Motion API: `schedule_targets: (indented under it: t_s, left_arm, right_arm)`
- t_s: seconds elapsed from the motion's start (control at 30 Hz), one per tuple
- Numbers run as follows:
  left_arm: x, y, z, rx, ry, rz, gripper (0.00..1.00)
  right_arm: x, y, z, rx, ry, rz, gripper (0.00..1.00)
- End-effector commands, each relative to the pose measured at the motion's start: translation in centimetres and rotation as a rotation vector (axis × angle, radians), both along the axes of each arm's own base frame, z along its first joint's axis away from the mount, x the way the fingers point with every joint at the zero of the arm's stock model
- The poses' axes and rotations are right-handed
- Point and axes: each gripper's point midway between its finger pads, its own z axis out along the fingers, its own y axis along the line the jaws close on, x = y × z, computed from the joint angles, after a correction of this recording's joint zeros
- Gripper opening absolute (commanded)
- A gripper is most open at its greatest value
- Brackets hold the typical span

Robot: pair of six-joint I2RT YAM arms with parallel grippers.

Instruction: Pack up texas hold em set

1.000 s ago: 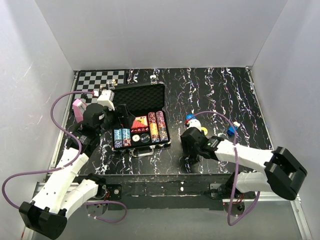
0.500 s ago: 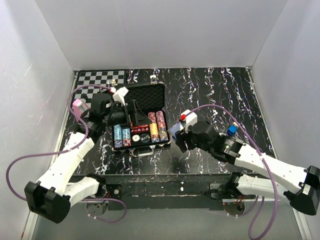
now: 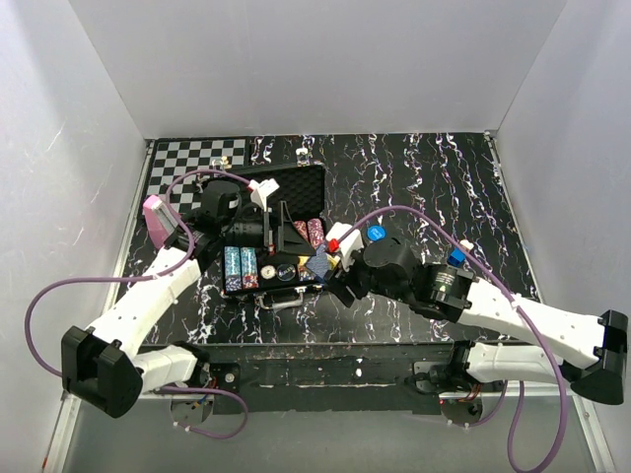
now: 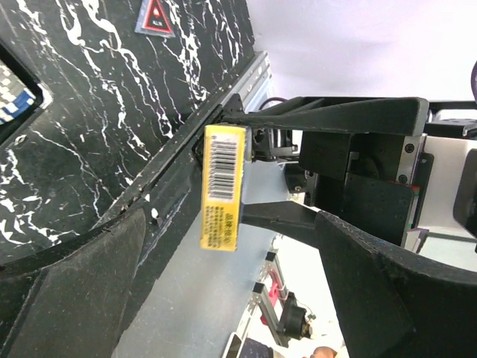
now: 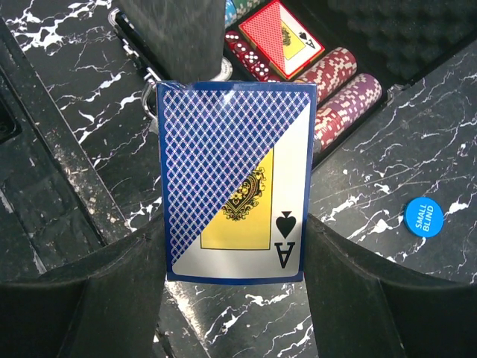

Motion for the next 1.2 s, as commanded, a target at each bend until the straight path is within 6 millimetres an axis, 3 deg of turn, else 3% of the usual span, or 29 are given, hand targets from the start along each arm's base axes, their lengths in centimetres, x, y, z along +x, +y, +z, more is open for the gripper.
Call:
schedule_targets:
  t_s: [0.0, 0.17, 0.3, 0.7, 0.77, 0.83, 0.93, 1.17]
  left_arm:
    - [-1.3, -1.2, 1.2, -0.039, -0.013, -0.072, 0.98]
    - [-1.6, -1.5, 0.2, -0.006, -0.01, -0.079, 0.98]
    - [-1.8, -1.6, 0.4, -0.013, -0.012, -0.096, 0.87]
    - [-1.8, -1.5, -0.3, 0.003, 0.001, -0.084, 0.0]
    - [-1.7, -1.4, -0.4, 0.007, -0.006, -0.075, 0.0]
    - [-1.4, -1.3, -0.4, 0.017, -0.022, -0.051, 0.0]
    - [-0.5, -0.7, -0.3, 0.048, -0.075, 0.024, 0.0]
    - [2.9, 3.8, -1.9, 0.135, -0.139, 0.356, 0.0]
  right_arm:
    - [0.3, 2.0, 4.6, 0.097, -0.094, 0.055, 0.32]
    - [0.0, 3.1, 5.6, 0.112, -0.115, 0.089, 0.32]
    - [-0.2, 3.4, 5.7, 0.108, -0.12, 0.102, 0.32]
    - [0.1, 3.5, 5.3, 0.086, -0.126, 0.092, 0.34]
    - [0.4, 3.3, 5.3, 0.091, -0.126, 0.064, 0.46]
    - [0.7, 3.3, 5.2, 0.1, -0.128, 0.043, 0.65]
    - [1.4, 2.8, 4.8, 0.107, -0.127, -0.02, 0.8]
    - [3.1, 0.4, 4.9, 0.215, -0.108, -0.186, 0.87]
